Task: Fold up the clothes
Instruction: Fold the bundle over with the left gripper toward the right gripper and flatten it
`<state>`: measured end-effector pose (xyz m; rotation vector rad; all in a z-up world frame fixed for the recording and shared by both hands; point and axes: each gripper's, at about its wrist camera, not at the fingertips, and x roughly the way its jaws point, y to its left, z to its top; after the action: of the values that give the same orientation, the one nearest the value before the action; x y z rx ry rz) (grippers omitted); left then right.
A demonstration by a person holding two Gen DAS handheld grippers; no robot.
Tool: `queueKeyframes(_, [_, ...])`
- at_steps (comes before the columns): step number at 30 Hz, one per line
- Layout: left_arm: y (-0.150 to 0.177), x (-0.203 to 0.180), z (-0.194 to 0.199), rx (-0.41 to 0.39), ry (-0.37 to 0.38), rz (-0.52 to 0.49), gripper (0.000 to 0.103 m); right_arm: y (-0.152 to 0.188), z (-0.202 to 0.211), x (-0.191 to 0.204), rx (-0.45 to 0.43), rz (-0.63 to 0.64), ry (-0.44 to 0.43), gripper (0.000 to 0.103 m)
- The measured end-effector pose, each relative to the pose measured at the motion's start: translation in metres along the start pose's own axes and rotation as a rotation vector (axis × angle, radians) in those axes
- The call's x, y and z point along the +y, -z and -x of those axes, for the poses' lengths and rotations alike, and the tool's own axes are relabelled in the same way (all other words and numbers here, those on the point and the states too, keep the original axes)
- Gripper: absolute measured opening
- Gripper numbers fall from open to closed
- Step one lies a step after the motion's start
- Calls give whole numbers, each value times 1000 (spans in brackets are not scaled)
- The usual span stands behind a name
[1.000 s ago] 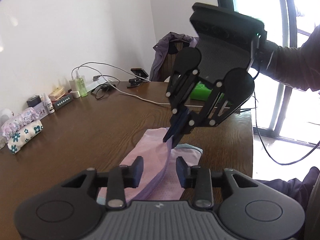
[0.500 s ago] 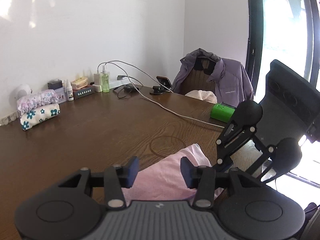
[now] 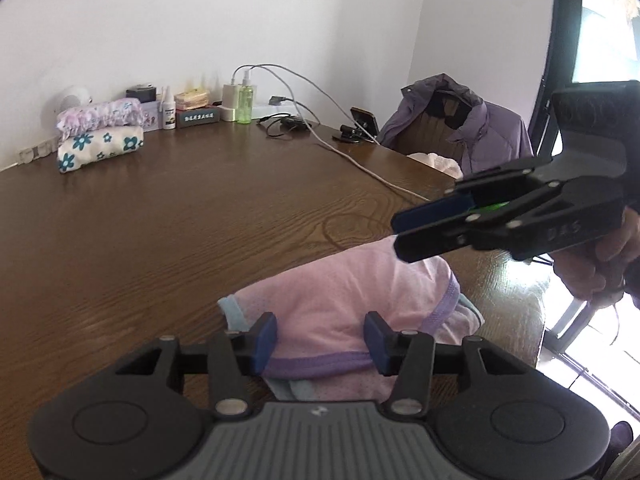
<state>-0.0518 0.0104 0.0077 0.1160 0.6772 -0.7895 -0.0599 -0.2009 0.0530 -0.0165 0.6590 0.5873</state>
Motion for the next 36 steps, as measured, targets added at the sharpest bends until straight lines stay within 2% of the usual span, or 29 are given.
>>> queueKeyframes(2, [3, 3, 1, 1, -13, 33, 52, 8, -21, 1, 49, -40, 54, 34])
queueKeyframes(4, [2, 4, 6, -10, -36, 52, 52, 12, -20, 1, 6, -92, 73, 37])
queueKeyframes(5, [0, 5, 12, -33, -61, 80, 51, 13, -18, 0, -6, -119, 79, 37])
queueKeyframes(7, [-5, 9, 27, -97, -112, 159, 49, 15, 0, -2, -105, -164, 78, 37])
queueKeyframes(8, [-9, 11, 35, -143, -113, 205, 49, 16, 9, 0, -140, -160, 80, 37])
queueKeyframes(10, [-14, 12, 46, -213, -88, 291, 49, 20, 20, 6, -151, -118, 122, 36])
queueKeyframes(14, [-26, -9, 14, -135, -89, 256, 46, 38, 5, 22, -30, -89, 112, 27])
queueKeyframes(16, [-25, -13, -8, -56, -147, 240, 33, 51, 0, 33, -69, -51, 164, 27])
queueKeyframes(17, [-23, -12, -17, -28, -172, 243, 35, 54, 0, 38, -84, -28, 182, 27])
queueKeyframes(19, [-17, -7, -20, -33, -169, 270, 39, 57, 4, 47, -95, -12, 204, 27])
queueKeyframes(22, [-16, -6, -19, -29, -175, 282, 40, 59, 11, 48, -77, -12, 190, 27])
queueKeyframes(25, [-20, -4, -12, -74, -186, 311, 36, 37, 17, 26, -98, -124, 137, 27])
queueKeyframes(27, [-22, -2, -12, -81, -197, 316, 38, 19, 13, 15, -123, -187, 127, 27])
queueKeyframes(29, [-24, -2, -16, -66, -217, 299, 34, 6, -1, 11, -92, -205, 135, 13])
queueKeyframes(33, [-20, -8, -27, -42, -257, 246, 34, 10, -35, 21, 1, -143, 164, 5])
queueKeyframes(36, [-23, -4, -30, -34, -259, 267, 37, 14, -38, 37, -5, -41, 222, 5])
